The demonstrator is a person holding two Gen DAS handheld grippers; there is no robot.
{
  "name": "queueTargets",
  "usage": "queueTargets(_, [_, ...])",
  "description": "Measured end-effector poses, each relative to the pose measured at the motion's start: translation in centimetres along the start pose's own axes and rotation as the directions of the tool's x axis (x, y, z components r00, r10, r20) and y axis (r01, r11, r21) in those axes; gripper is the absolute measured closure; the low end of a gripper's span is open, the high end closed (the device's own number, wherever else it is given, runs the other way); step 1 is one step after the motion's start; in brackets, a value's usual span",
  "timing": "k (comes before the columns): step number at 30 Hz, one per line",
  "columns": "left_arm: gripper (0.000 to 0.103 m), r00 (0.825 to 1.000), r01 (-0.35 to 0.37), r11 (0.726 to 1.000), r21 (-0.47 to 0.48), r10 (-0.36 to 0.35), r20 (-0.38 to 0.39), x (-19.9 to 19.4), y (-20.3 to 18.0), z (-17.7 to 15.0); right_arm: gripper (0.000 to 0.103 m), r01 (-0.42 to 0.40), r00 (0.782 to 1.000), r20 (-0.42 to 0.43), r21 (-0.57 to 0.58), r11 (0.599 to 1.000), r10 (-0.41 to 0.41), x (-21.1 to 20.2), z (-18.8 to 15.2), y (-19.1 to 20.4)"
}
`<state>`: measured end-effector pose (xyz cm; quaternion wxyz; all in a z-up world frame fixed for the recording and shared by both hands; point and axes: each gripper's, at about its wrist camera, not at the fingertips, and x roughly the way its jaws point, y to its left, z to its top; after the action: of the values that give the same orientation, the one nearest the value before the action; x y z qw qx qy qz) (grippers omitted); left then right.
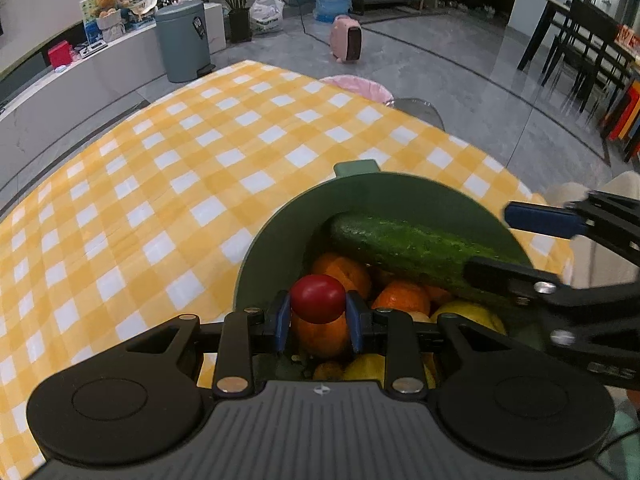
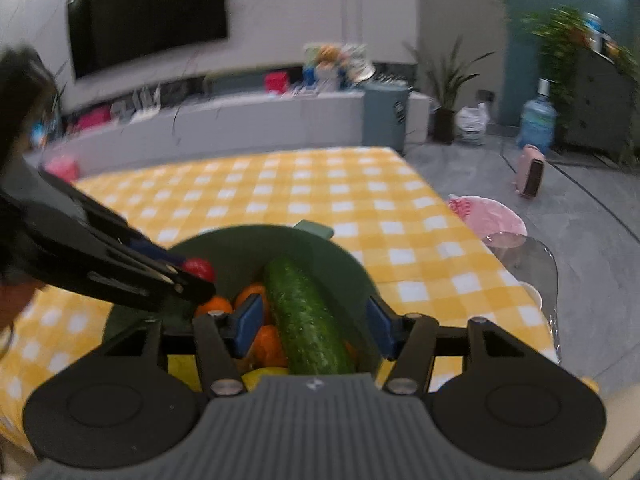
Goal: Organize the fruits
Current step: 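Open both grippers to release the tomato and cucumber and pull back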
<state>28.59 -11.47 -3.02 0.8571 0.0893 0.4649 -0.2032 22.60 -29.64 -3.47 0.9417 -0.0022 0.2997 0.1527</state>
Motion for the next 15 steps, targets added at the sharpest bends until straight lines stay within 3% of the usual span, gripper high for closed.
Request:
queueTargets(6, [0.07,0.999,-0.035,0.999,0.017,0.036,-0.03,1.7,-0.3,0.4,0.048,-0.002,0.998,0.065,0.054,0.999,-0.001,-0.3,-0.5,-1.1])
queueTargets(11, [0.07,0.996,-0.081,0.995,0.062,0.083,-0.033,2.2,-1.1,0.6,0.048,-0.005,0.998,0.058,0.049,0.999,0.002,0.4,-0.9,-1.3])
queueTargets(15, [0.063,0.994,-0.105,0.991,0.078,0.108,-0.032,2.3,-1.4,0.5,0.048,-0.008,0.998,0.057,0.042,0.999,0.006,0.6,-1.1,-1.4])
